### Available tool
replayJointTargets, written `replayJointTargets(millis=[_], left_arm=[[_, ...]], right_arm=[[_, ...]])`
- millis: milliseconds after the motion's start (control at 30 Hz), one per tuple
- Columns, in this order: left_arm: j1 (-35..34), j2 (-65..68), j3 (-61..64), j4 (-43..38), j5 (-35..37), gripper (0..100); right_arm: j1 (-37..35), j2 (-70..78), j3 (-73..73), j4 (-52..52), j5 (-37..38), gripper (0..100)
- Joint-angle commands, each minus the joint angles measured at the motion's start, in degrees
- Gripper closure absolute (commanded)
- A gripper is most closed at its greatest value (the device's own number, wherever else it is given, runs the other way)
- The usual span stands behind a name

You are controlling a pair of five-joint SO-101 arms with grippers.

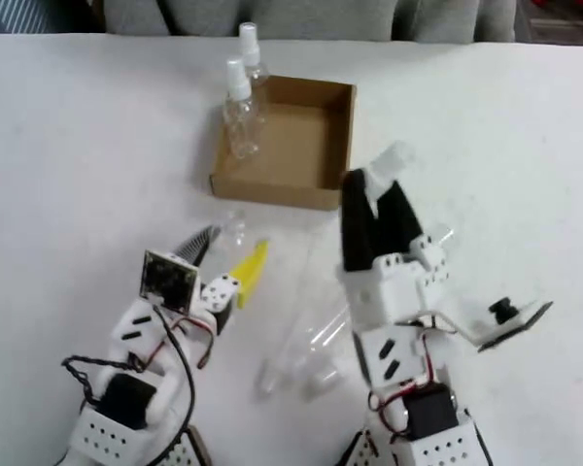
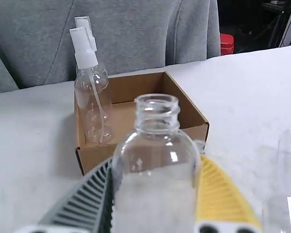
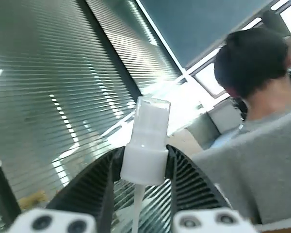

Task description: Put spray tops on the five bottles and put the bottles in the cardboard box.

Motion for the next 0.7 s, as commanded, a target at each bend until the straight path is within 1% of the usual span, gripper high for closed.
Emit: replayJointTargets(millis=[0, 133, 200, 267, 433, 500, 567, 667], left_arm=[[0.92, -0.66, -0.26, -2.2, -0.53, 98], [0.92, -0.66, -0.18, -2.02, -0.53, 98], [0.92, -0.66, 0.0, -1.93, -0.53, 98], [0.92, -0.66, 0.09, -1.85, -0.53, 98], [0.92, -0.4, 0.09, -1.76, -0.53, 98], [1.63, -0.4, 0.09, -1.76, -0.53, 98], [3.91, -0.31, 0.09, -1.23, -0.53, 98], [8.66, -0.31, 0.09, 1.85, -0.62, 98]], right_arm=[[-7.08, -0.22, -4.57, -3.03, 7.38, 98.3], [-12.88, 4.09, -4.92, -8.66, 13.45, 98.3], [-13.93, 9.27, -5.36, -13.67, 14.24, 98.3], [-13.85, 15.69, -6.42, -16.57, 14.07, 98.3], [-7.25, 26.42, -6.59, -18.95, 13.98, 98.3], [-4.44, 27.21, -6.51, -22.9, 13.1, 98.3], [-2.51, 27.47, -6.33, -25.45, 8.79, 98.3], [-0.66, 27.74, -6.33, -25.36, 3.52, 98.3]])
